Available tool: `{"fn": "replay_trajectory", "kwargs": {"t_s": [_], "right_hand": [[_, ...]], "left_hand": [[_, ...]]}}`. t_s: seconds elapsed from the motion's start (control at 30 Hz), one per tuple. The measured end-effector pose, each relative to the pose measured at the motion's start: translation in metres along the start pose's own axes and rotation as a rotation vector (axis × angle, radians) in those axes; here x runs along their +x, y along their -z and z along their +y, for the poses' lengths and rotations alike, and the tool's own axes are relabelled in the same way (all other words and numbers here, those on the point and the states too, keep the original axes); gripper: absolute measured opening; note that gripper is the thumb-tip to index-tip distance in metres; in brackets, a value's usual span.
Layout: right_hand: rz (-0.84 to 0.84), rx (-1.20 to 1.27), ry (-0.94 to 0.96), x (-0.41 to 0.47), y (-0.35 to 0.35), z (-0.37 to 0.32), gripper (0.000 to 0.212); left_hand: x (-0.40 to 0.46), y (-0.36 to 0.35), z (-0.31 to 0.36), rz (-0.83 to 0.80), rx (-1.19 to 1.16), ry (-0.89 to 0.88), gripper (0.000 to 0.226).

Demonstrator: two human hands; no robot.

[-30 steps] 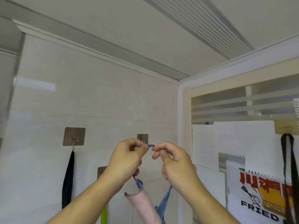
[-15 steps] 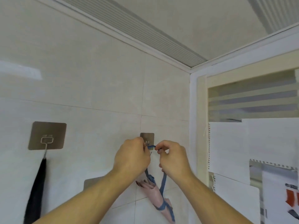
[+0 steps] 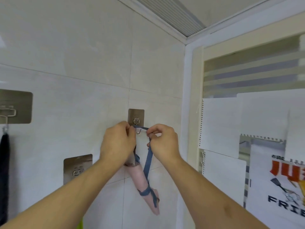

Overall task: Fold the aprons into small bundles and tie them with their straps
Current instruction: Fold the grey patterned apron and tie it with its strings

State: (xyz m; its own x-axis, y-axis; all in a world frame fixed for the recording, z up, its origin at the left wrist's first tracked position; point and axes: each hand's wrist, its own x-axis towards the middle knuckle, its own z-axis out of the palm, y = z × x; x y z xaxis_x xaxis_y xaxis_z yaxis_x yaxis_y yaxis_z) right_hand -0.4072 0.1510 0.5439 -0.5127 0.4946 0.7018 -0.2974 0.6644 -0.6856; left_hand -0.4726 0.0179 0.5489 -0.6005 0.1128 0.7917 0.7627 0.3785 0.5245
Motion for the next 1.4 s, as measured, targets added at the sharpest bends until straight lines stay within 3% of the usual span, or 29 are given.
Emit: {"fn": "replay_trajectory", "kwargs": {"t_s": [0.13, 0.27, 0.33, 0.43, 0.6, 0.8, 1.1, 1.17, 1.33, 1.4], "right_hand": [[-0.038, -0.101, 0.075, 0.012, 0.0, -0.009, 0.032], [-0.242, -0.202, -0.029, -0.003, -0.006, 0.006, 0.032], [-0.268, -0.198, -0.028, -0.018, -0.01, 0.012, 0.03], [-0.254, -0.166, -0.04, -0.034, -0.01, 0.011, 0.023], [-0.291, -0.152, -0.204, -0.082, 0.036, 0.014, 0.034], [-0.296, -0.2, -0.413, -0.221, 0.12, 0.063, 0.028], [-0.042, -0.466, -1.321, -0.586, 0.335, 0.207, 0.029], [-0.075, -0.594, -1.468, -0.661, 0.377, 0.216, 0.028], [-0.006, -0.796, -1.562, -0.746, 0.457, 0.238, 0.093], [-0.119, -0.836, -1.586, -0.765, 0.482, 0.254, 0.094]], "left_hand": [[0.011, 0.006, 0.006, -0.036, 0.079, 0.041, 0.034], [-0.006, 0.001, 0.007, -0.324, 0.439, 0.021, 0.02], [-0.018, -0.002, 0.007, -0.372, 0.497, -0.012, 0.021], [-0.027, -0.006, 0.009, -0.345, 0.424, -0.017, 0.025], [-0.078, -0.001, 0.026, -0.313, 0.144, -0.114, 0.022], [-0.205, -0.023, 0.055, -0.636, -0.103, -0.268, 0.017], [-0.475, -0.112, 0.081, -1.168, -0.494, -0.099, 0.017], [-0.536, -0.137, 0.083, -1.286, -0.507, -0.037, 0.016], [-0.648, -0.186, 0.083, -1.448, -0.426, 0.126, 0.013], [-0.677, -0.201, 0.08, -1.458, -0.33, 0.146, 0.015]]}}
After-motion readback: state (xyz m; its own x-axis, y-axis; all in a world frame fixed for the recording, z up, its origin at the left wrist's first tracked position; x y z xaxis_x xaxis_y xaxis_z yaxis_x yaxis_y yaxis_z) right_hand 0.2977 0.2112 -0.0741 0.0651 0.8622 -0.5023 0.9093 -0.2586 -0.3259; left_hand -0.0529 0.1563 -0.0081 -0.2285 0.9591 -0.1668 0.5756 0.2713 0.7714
